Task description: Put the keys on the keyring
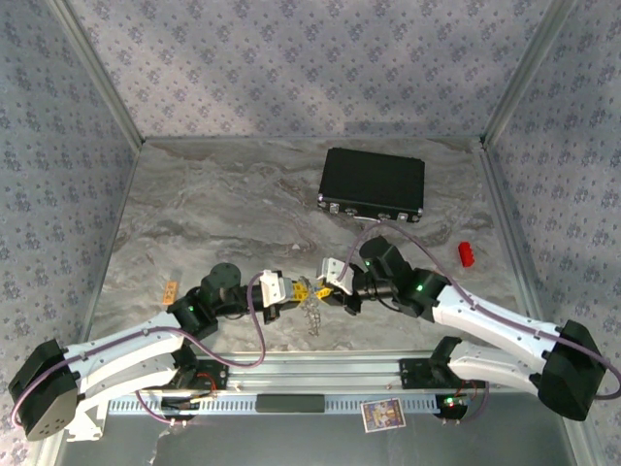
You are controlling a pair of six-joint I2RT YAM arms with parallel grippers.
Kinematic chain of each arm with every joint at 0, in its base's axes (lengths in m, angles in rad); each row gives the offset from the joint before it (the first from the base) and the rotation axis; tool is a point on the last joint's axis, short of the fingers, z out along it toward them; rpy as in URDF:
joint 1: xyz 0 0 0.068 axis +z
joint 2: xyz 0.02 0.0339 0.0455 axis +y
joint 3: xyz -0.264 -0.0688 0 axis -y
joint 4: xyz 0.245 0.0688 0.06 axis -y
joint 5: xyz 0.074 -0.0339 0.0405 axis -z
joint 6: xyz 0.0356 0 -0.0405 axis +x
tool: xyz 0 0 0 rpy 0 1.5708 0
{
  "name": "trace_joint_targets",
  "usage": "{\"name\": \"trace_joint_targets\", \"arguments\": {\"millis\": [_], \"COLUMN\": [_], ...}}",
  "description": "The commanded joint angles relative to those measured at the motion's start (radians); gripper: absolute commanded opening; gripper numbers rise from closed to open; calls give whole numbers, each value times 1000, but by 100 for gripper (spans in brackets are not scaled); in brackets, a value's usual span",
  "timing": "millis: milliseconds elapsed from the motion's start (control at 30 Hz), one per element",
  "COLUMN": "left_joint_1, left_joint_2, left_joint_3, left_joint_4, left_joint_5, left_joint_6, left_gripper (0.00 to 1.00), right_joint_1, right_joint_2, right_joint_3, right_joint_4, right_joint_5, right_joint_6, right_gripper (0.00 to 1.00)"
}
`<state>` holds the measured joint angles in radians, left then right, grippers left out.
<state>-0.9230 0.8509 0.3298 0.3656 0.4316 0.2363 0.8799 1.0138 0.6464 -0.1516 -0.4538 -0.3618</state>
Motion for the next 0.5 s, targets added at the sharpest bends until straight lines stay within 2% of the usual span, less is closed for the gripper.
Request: {"name": "trace_joint_targets", "arguments": {"millis": [0,200,233,300,367,467], "left_joint_1": [-3,-2,-2,-3,-2,-2], "left_joint_2": [-9,13,14,14,8,-11], "left_joint_3": [16,39,40,37,30,26], "left_joint_4": [8,-31,-31,-16,5,18], "left_joint_5": [-8,-8,-9,-16,-30,-68], "left_joint_6": [15,15,12,7,5,-1], "left_gripper": [0,1,7,25,37,44], "right_joint_1": [7,5,5,5,8,9], "right_joint_2": [-39,-61,-62,-60,-57,-57], "right_joint_3": [44,52,52,62,77,94], "right_joint_4": [-60,-116,-119,-126,-141,-162], "right_joint_5": [30,67,71,80,88,99], "right_joint_6": [-32,-61,-61,-66,-69,-76], "right_gripper": [8,8,8,8,7,7]}}
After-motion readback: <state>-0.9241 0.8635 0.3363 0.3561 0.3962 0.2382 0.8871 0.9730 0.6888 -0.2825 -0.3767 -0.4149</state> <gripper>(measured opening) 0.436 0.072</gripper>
